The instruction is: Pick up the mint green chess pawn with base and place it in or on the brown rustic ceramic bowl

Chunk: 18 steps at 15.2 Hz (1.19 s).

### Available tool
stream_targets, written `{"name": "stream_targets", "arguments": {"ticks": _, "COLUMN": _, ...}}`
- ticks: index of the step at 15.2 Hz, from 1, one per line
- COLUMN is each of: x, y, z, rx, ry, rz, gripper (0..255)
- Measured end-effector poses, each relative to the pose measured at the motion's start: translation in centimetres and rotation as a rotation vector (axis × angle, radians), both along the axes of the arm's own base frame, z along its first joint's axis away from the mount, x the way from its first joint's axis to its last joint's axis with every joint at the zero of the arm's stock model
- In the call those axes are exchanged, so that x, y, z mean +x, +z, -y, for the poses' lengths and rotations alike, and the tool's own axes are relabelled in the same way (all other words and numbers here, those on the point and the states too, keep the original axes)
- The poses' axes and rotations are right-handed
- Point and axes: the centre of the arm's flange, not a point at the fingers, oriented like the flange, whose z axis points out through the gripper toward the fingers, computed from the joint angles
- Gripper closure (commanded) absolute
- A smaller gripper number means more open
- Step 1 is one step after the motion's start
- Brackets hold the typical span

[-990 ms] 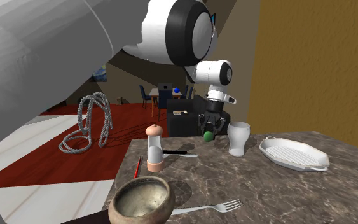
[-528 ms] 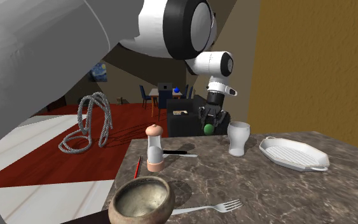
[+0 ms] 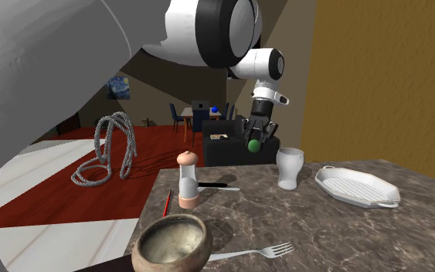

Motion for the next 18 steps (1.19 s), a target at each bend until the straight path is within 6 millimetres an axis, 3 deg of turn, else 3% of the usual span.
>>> {"name": "stream_targets", "arguments": {"ticks": 2, "x": 0.1, "y": 0.9, "z": 0.1, "rx": 0.0, "ry": 0.0, "rz": 0.0, "gripper": 255}}
{"name": "stream_targets", "arguments": {"ticks": 4, "x": -1.2, "y": 1.2, "z": 0.9, "rx": 0.0, "ry": 0.0, "rz": -0.001, "gripper": 255}}
{"name": "stream_targets", "arguments": {"ticks": 18, "x": -16.2, "y": 2.2, "z": 11.4, "rx": 0.0, "ry": 0.001, "rz": -0.001, "gripper": 255}}
